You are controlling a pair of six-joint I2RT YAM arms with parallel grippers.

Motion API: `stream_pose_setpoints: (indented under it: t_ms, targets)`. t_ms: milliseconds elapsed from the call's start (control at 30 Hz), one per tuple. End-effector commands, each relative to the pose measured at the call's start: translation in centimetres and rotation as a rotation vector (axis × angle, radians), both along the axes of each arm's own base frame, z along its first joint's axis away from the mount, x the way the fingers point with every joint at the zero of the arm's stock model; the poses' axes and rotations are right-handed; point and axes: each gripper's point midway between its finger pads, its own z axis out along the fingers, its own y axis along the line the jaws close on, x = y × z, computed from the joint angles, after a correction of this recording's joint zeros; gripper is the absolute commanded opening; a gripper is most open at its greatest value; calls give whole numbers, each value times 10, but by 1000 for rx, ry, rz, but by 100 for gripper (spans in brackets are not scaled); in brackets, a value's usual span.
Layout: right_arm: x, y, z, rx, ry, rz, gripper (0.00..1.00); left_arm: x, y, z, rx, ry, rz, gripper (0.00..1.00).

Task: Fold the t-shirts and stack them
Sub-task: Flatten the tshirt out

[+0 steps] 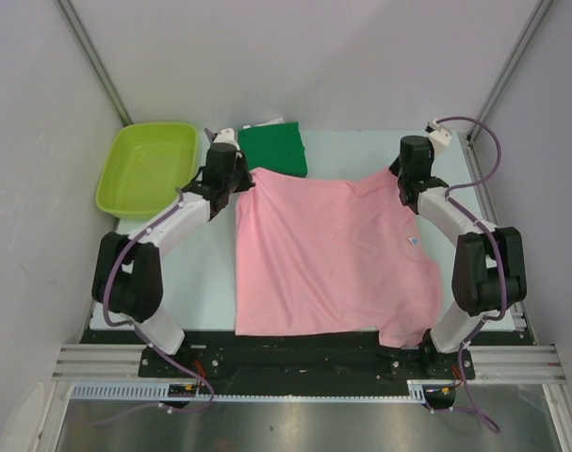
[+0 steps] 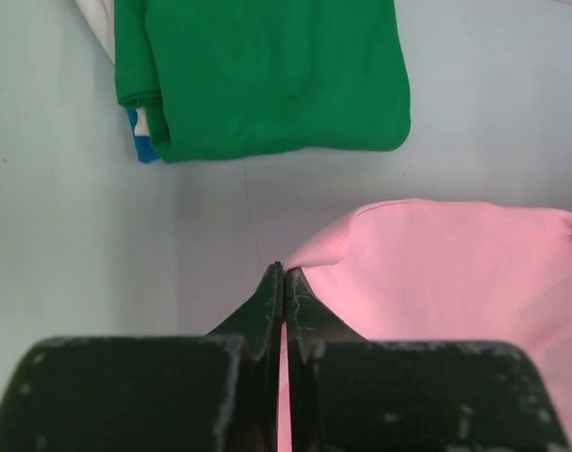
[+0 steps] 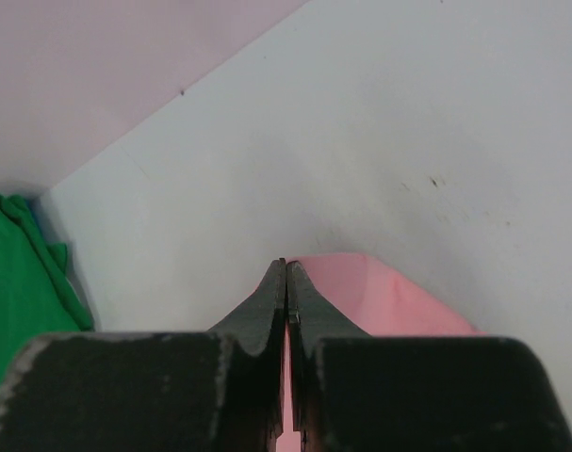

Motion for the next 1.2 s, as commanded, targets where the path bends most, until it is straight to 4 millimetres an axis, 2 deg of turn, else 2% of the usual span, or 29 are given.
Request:
stream_pose_setpoints:
  t_ms: [0,33,200,267,300,367,400,433,467,500,533,567,600,633,667,700,733,767,800,833,867,900,933,967,1000,1033,1067,1100,1167]
  targets:
    - [32,-7,47,13,-165,-50,0,31,6,13,55,-48,0,0]
    - [34,-7,49,10,-170,-56,0,39,9,20,62,-60,15,1]
    - [58,-6,43,-3,-169,-62,0,63,16,19,97,-56,28,0]
    - [67,-5,40,-7,-167,-61,0,70,20,13,99,-46,35,0]
    - [77,-3,40,-8,-168,-59,0,75,22,16,96,-55,42,0]
    - [91,-2,33,-11,-139,-61,0,81,27,6,104,-31,49,0]
    - [100,-3,25,-7,-115,-64,0,87,31,10,104,-38,63,2]
    - [124,-1,27,36,-133,-79,35,92,33,-1,112,-19,70,10]
    - [134,2,17,65,-121,-72,65,95,38,-4,116,-8,93,28]
    - [144,-3,15,102,-136,-68,99,104,47,1,111,-16,133,75]
    - [156,1,14,146,-170,-51,100,107,53,-1,104,-2,162,97]
    - [160,5,19,184,-193,-25,100,107,57,-9,84,35,186,100]
    - [161,4,23,183,-212,-22,100,107,65,-3,76,36,225,100]
    - [160,8,30,168,-236,-7,100,104,67,-2,62,37,242,100]
    - [155,5,48,123,-258,-4,100,101,69,27,37,-28,250,100]
    - [150,5,58,100,-274,-5,100,91,70,19,31,-17,248,100]
    - [144,12,69,82,-296,5,100,85,71,30,1,-40,261,100]
    - [129,13,81,62,-299,16,100,80,71,38,-22,-57,270,100]
    - [121,16,87,35,-295,33,100,65,69,52,-51,-78,257,100]
    - [112,27,83,24,-262,70,100,58,66,56,-87,-79,258,100]
    - [100,32,91,17,-255,101,100,50,63,59,-103,-77,252,100]
    - [93,38,87,5,-230,131,100,34,57,65,-119,-83,235,100]
    - [85,42,77,2,-175,158,100,27,50,65,-143,-78,219,100]
    - [79,56,73,15,-152,219,100,18,45,68,-157,-77,204,100]
    - [74,62,64,22,-120,248,100,5,35,56,-161,-51,179,100]
    - [66,72,48,44,-53,301,100,-5,26,63,-196,-58,145,100]
    - [64,77,41,62,-30,332,100,-12,17,61,-215,-53,118,100]
    - [61,83,26,82,9,360,100,-23,5,45,-223,-16,86,100]
    - [55,104,9,178,54,457,100,-36,-15,43,-285,-11,11,100]
